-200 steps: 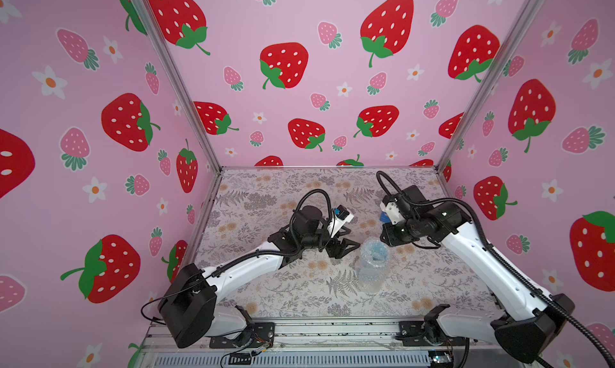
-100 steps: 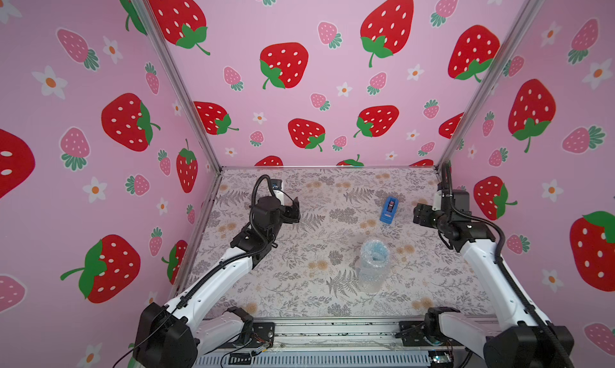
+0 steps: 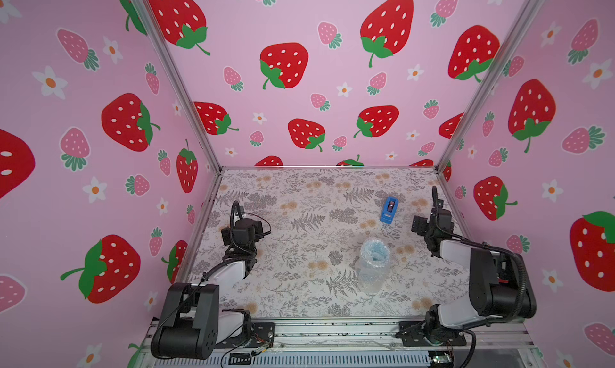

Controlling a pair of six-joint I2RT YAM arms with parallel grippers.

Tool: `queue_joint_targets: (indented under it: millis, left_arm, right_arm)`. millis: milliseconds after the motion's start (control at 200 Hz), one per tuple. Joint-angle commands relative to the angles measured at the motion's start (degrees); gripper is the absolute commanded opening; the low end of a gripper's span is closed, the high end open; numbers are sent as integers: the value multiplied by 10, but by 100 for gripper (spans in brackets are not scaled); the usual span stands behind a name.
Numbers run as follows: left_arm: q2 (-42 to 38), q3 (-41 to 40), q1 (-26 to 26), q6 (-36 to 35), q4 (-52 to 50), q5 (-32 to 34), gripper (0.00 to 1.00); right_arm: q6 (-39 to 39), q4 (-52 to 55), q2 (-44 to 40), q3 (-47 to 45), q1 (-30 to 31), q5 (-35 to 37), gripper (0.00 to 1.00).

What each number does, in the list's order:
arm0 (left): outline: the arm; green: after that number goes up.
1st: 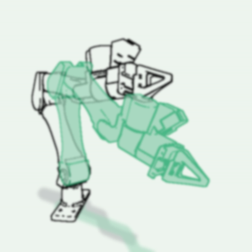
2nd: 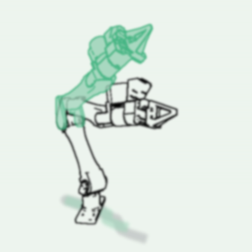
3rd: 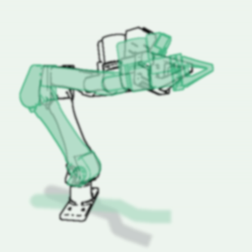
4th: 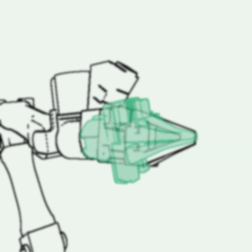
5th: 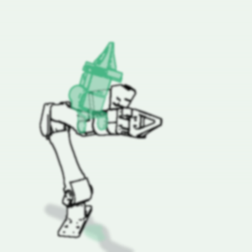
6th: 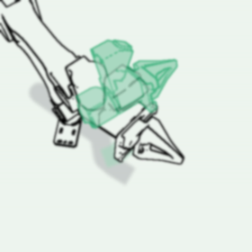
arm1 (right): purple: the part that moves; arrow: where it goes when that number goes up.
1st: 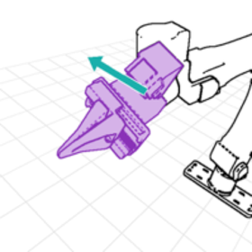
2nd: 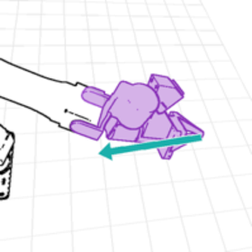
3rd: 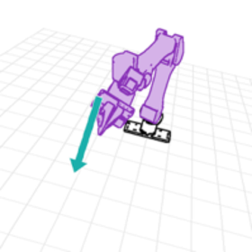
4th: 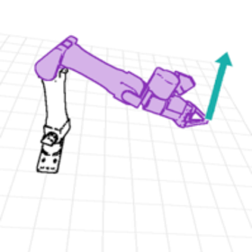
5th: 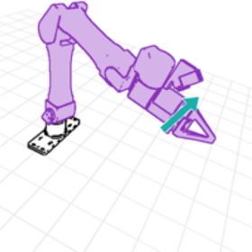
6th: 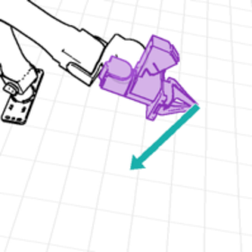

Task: Wrap wine glasses in bubble wrap
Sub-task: Reset both arms

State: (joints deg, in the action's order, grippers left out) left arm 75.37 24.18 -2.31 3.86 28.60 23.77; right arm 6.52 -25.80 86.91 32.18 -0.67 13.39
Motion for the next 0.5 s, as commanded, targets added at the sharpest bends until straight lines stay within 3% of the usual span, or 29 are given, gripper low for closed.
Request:
queue_joint_targets:
  millis: [0, 125, 190, 245, 495]
  left_arm:
    - [31, -9, 11, 12, 109, -66, 99]
    - [70, -5, 11, 8, 142, -89, 99]
    - [82, -8, 11, 4, 157, -102, 99]
    - [85, -13, 9, -1, 169, -111, 99]
    - [124, 8, 6, -16, 167, -134, 99]
  right_arm:
    - [-41, -108, -1, -30, -4, -61, 99]
    - [-57, -296, 44, -102, -5, -107, 99]
    - [-58, -209, 19, -82, -5, -101, 99]
    - [-57, -255, 39, -86, -3, -100, 99]
    - [-75, -197, 32, -62, 4, -115, 99]
